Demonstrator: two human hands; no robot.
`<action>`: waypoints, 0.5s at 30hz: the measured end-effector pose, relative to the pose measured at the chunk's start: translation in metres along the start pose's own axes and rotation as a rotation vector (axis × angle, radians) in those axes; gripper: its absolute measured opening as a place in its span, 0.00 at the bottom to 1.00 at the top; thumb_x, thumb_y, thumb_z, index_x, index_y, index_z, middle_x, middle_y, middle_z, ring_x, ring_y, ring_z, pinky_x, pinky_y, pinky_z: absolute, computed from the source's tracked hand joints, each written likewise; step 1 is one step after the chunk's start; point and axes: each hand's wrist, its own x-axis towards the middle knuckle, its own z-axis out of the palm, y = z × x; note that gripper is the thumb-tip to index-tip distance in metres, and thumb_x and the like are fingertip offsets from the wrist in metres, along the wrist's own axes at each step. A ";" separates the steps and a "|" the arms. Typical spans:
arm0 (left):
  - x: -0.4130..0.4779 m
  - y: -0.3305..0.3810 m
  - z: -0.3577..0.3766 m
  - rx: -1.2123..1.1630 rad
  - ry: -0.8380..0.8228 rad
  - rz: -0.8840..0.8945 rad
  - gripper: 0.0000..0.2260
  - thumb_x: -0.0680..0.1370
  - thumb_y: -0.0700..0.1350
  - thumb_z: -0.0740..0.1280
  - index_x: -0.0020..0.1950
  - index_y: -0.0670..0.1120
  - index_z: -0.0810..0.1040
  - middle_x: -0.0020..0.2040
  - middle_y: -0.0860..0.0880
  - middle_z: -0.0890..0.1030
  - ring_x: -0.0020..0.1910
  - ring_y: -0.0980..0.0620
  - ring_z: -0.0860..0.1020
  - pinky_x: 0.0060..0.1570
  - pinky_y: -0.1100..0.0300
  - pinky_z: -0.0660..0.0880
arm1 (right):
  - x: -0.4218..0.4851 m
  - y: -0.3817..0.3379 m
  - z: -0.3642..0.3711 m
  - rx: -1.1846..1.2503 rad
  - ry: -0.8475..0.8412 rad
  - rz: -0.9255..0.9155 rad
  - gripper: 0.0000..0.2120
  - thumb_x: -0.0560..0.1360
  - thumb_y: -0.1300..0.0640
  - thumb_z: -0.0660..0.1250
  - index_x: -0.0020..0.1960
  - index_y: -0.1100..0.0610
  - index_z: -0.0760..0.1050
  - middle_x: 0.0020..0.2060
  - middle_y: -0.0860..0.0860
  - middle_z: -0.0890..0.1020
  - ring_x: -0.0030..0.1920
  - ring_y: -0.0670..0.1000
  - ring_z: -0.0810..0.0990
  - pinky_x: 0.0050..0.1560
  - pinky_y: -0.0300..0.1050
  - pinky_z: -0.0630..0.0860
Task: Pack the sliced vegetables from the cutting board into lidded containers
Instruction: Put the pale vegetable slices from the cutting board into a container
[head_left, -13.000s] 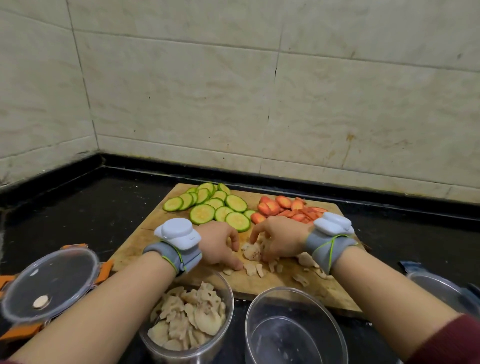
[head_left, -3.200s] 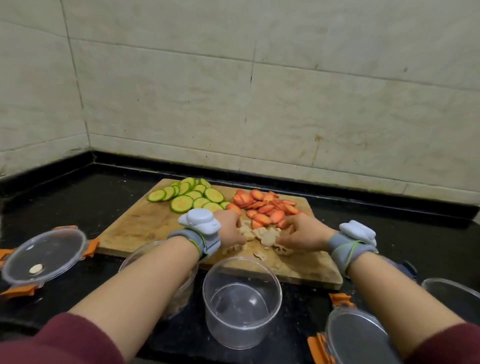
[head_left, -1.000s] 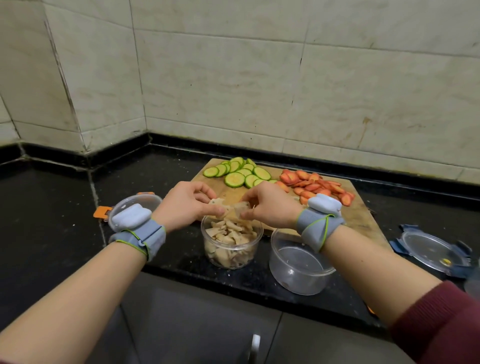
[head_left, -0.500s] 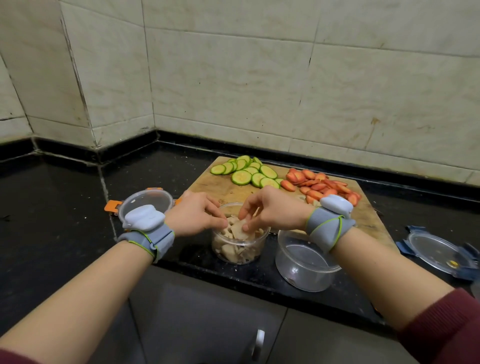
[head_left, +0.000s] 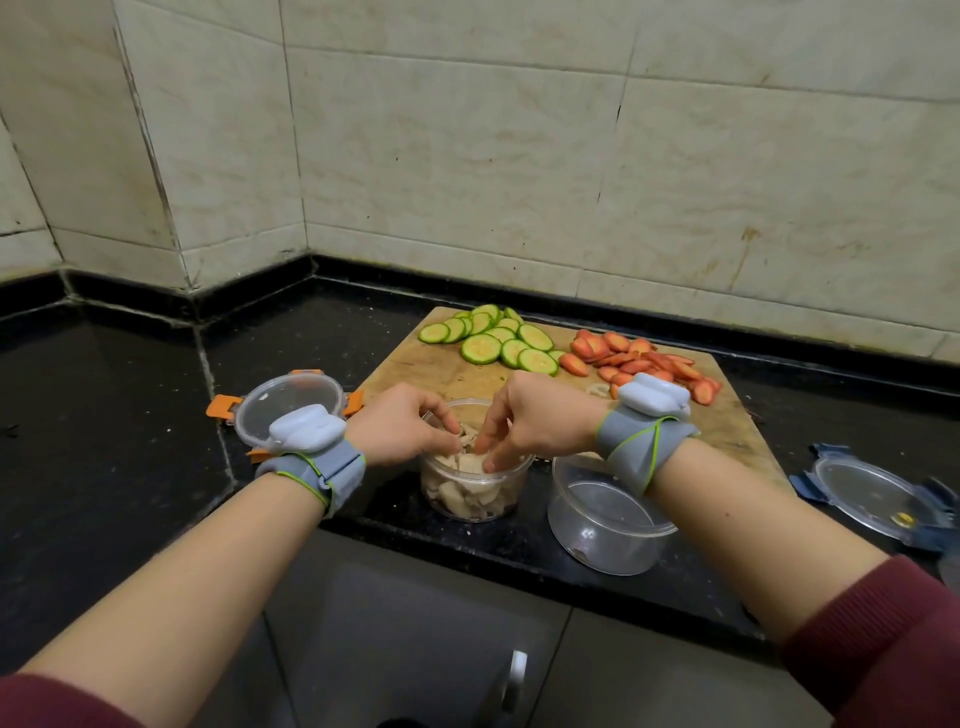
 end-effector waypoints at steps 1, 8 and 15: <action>0.000 -0.001 0.001 0.001 0.007 0.003 0.06 0.70 0.48 0.75 0.44 0.49 0.83 0.40 0.51 0.82 0.38 0.56 0.76 0.40 0.64 0.72 | 0.000 0.003 -0.001 0.058 -0.005 0.016 0.09 0.66 0.57 0.77 0.47 0.54 0.85 0.31 0.44 0.80 0.30 0.39 0.74 0.30 0.26 0.67; 0.019 0.021 0.013 0.078 0.272 0.051 0.05 0.74 0.45 0.69 0.45 0.46 0.82 0.42 0.47 0.82 0.40 0.53 0.76 0.35 0.66 0.69 | -0.009 0.045 -0.032 0.338 0.192 0.118 0.10 0.67 0.61 0.77 0.48 0.56 0.84 0.37 0.51 0.82 0.37 0.45 0.76 0.34 0.34 0.72; 0.059 0.068 0.042 0.225 0.263 0.167 0.06 0.73 0.47 0.68 0.46 0.49 0.83 0.51 0.48 0.82 0.53 0.47 0.78 0.50 0.57 0.73 | -0.046 0.132 -0.073 0.228 0.273 0.457 0.10 0.68 0.61 0.75 0.48 0.62 0.83 0.35 0.54 0.81 0.33 0.48 0.77 0.29 0.37 0.72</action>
